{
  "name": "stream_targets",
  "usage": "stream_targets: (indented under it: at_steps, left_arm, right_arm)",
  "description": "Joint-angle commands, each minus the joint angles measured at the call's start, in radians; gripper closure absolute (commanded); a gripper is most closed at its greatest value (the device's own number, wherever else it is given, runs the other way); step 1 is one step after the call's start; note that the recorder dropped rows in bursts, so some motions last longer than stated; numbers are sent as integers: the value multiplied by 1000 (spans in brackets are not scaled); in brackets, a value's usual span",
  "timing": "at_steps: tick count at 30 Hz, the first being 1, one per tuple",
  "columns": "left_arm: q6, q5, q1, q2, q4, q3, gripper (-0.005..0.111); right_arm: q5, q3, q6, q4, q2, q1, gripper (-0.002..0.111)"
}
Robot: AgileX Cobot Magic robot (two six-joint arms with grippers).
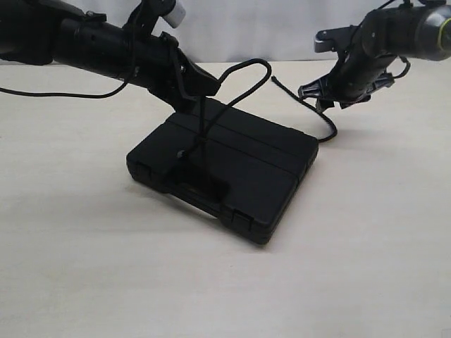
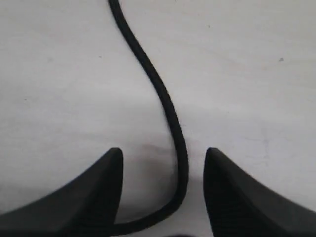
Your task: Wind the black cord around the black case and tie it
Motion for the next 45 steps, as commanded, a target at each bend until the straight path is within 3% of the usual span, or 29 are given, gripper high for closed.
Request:
stream_targets:
  at_steps: [1, 3, 10, 16, 20, 24, 28, 31, 35, 37, 40, 42, 45]
  left_arm:
    - [5, 11, -1, -3, -15, 1, 107]
    - [6, 11, -1, -3, -15, 1, 107]
    - [27, 14, -1, -3, -10, 1, 107]
    - [34, 41, -1, -3, -5, 1, 107]
    - [44, 63, -1, -3, -14, 1, 107]
    - [45, 71, -1, -3, -12, 1, 107]
    - [47, -29, 14, -3, -5, 1, 107]
    - [47, -54, 60, -3, -15, 1, 107]
    - [88, -14, 119, -3, -124, 1, 107]
    - [122, 22, 119, -3, -144, 1, 107]
    - [151, 91, 117, -3, -142, 1, 107]
    - [150, 129, 117, -3, -91, 1, 107]
    - [41, 138, 117, -3, 123, 1, 107]
  right_arm:
    - [37, -61, 16, 0, 76, -19, 60]
    - [57, -76, -57, 57, 95, -19, 61]
    - [109, -52, -357, 335, 20, -13, 84]
    - [81, 187, -465, 344, -111, -13, 104]
    - [-85, 376, -471, 412, -157, 8, 104]
    - [-120, 491, -550, 487, -163, 65, 104]
    - [-169, 601, -610, 487, -175, 212, 104]
    - [-178, 613, -649, 492, -223, 260, 104]
    - [-305, 615, -542, 538, -336, 189, 104]
    - [-382, 615, -391, 565, -366, 132, 104]
    - [-441, 596, -401, 565, -334, 101, 104]
    - [-357, 533, -424, 590, -270, 138, 104]
    - [-259, 478, -461, 591, -201, 202, 104]
